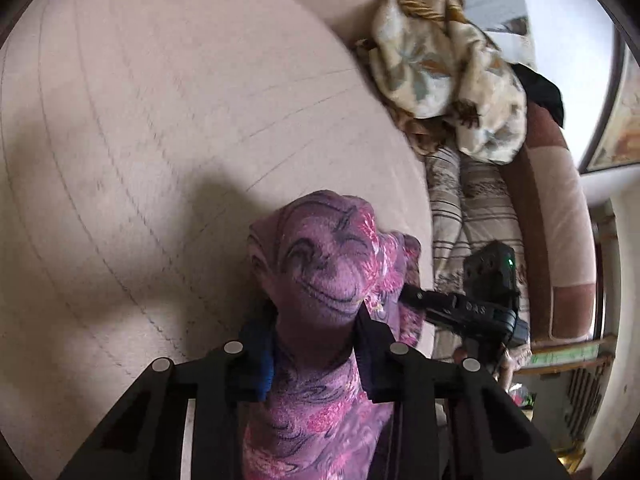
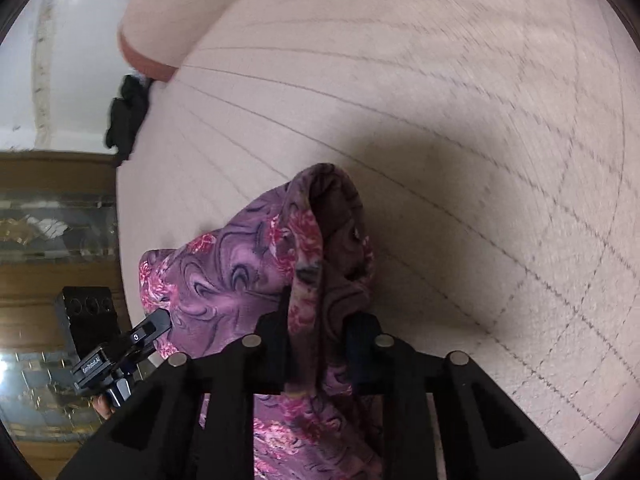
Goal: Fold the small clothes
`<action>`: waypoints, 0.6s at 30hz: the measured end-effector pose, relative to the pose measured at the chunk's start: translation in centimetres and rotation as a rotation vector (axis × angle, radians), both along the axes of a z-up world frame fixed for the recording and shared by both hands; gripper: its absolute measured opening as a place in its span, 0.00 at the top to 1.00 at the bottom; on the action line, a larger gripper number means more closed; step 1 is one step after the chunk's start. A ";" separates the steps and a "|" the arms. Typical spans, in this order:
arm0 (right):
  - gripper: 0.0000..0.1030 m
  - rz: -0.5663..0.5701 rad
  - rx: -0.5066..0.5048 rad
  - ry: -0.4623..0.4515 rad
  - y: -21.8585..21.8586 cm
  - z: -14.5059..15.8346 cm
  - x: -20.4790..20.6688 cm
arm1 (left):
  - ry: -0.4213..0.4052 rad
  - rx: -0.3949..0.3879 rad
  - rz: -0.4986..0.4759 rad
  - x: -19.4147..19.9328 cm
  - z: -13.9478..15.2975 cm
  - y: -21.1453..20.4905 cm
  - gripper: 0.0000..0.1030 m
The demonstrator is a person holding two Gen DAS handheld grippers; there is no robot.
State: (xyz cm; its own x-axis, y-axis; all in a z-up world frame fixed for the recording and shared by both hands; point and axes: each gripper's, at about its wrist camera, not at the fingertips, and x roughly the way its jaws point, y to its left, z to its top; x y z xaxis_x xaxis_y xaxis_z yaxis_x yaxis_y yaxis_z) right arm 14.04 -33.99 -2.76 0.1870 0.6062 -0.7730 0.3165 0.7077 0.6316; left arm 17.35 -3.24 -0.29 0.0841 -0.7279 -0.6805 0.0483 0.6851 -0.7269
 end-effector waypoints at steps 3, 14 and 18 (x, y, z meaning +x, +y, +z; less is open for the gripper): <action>0.82 0.019 0.012 -0.035 0.7 1.4 1.7 | -0.029 -0.012 -0.001 2.5 2.1 1.2 0.68; 0.80 0.079 -0.008 -0.246 5.3 4.7 17.0 | -0.113 0.078 0.073 16.7 2.1 6.0 0.58; 0.73 0.110 -0.100 -0.183 6.1 -0.1 18.7 | -0.094 0.229 0.096 16.7 -1.8 7.2 0.41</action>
